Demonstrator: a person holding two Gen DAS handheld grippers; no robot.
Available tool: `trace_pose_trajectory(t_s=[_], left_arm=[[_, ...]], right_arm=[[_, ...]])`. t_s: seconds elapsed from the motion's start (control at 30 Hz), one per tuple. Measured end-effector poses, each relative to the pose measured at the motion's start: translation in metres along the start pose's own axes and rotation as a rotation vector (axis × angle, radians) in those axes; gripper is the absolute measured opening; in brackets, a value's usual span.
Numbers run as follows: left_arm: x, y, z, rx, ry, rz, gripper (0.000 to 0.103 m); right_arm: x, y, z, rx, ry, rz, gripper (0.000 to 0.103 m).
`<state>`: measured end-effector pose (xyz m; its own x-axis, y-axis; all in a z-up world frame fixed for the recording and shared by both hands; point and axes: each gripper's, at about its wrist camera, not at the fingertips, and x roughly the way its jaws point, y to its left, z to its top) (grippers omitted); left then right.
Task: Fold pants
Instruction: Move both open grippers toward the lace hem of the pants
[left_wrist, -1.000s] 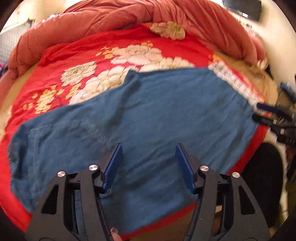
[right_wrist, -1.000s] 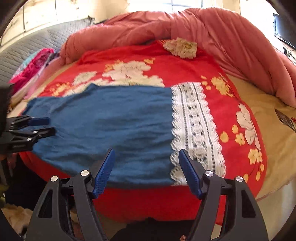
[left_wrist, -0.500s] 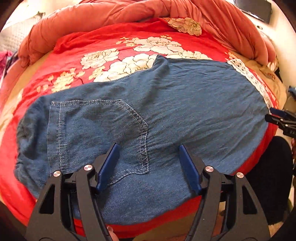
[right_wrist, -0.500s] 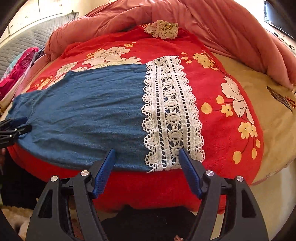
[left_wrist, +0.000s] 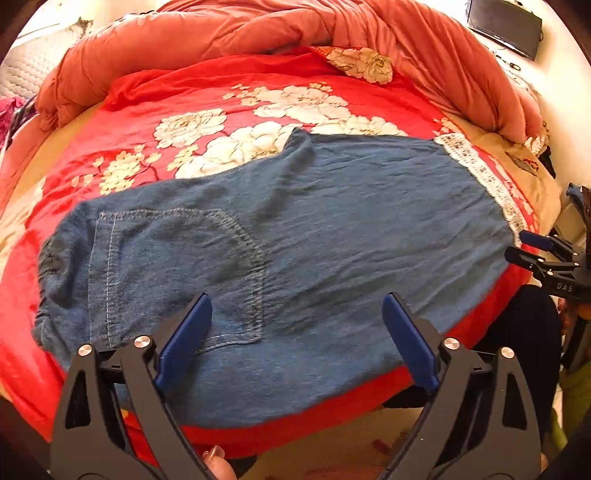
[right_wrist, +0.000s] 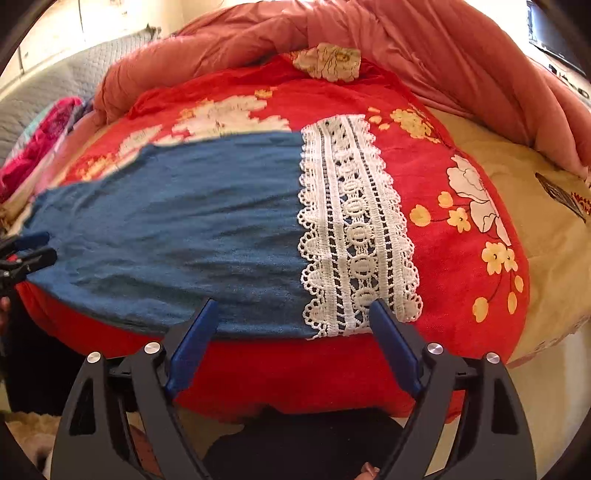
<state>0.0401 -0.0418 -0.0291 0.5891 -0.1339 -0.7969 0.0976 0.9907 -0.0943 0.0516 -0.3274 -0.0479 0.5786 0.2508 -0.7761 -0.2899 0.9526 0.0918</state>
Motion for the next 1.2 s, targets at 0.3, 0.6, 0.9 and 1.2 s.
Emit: trace_pose_trajectory(t_s=[0.3, 0.6, 0.9, 1.2], left_arm=[[-0.008, -0.035, 0.032, 0.043, -0.019, -0.061, 0.094], [0.001, -0.086, 0.082, 0.147, -0.040, -0.147, 0.094], [0.042, -0.147, 0.140, 0.283, -0.006, -0.188, 0.094], [0.109, -0.184, 0.190, 0.328, 0.103, -0.226, 0.090]], right_arm=[[-0.040, -0.037, -0.001, 0.150, -0.115, 0.032, 0.083], [-0.059, -0.078, -0.013, 0.273, -0.176, -0.006, 0.083], [-0.051, -0.085, -0.012, 0.298, -0.171, 0.052, 0.083], [-0.022, -0.086, 0.004, 0.339, -0.114, 0.152, 0.083]])
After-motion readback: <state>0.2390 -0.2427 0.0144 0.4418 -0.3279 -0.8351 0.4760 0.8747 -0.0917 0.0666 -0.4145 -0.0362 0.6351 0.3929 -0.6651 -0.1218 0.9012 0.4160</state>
